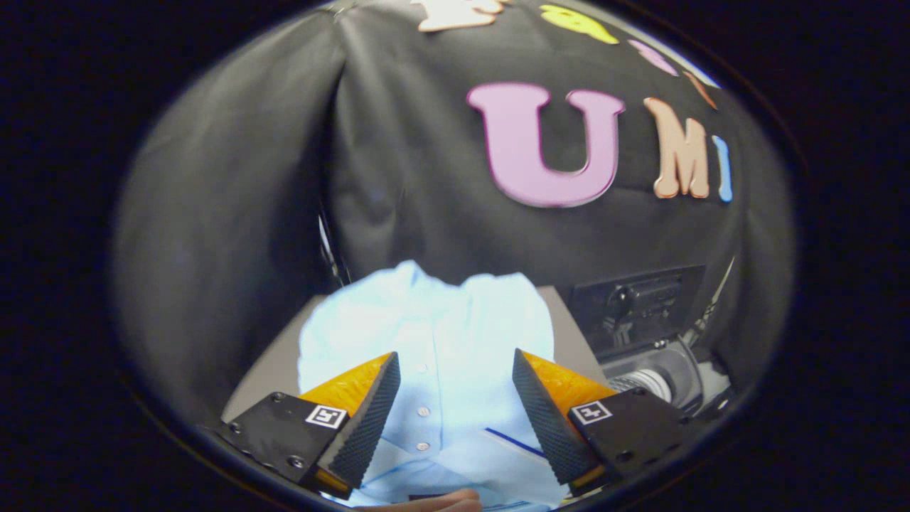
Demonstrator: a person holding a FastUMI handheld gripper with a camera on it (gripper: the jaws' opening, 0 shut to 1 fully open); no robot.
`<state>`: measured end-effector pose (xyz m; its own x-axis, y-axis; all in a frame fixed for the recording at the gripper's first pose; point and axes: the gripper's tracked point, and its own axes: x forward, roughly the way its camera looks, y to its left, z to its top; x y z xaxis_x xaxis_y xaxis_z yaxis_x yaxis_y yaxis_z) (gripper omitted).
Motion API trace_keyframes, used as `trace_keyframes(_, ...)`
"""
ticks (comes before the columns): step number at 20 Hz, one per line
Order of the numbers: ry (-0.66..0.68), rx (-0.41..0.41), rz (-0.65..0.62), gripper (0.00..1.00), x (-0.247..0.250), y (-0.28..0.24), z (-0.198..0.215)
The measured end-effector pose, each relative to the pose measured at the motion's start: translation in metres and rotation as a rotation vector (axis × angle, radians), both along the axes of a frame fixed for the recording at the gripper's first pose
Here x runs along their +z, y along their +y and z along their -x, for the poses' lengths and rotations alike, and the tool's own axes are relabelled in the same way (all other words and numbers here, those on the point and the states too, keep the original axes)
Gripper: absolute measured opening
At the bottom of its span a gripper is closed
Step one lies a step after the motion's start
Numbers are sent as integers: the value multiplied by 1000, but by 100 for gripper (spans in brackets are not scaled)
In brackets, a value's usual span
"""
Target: Put the clothes into the washing machine and then close the washing machine lid.
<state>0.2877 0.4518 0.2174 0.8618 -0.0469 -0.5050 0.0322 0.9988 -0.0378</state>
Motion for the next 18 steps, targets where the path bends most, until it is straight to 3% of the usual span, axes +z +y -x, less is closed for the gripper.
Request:
trace_keyframes(1,38,23,-14,99,-6,5,3)
trace_keyframes(2,-30,7,-58,99,-5,6,-13)
trace_keyframes(9,-73,-27,-178,95,-5,8,-17)
trace_keyframes(18,-16,-92,-118,95,-7,9,-16)
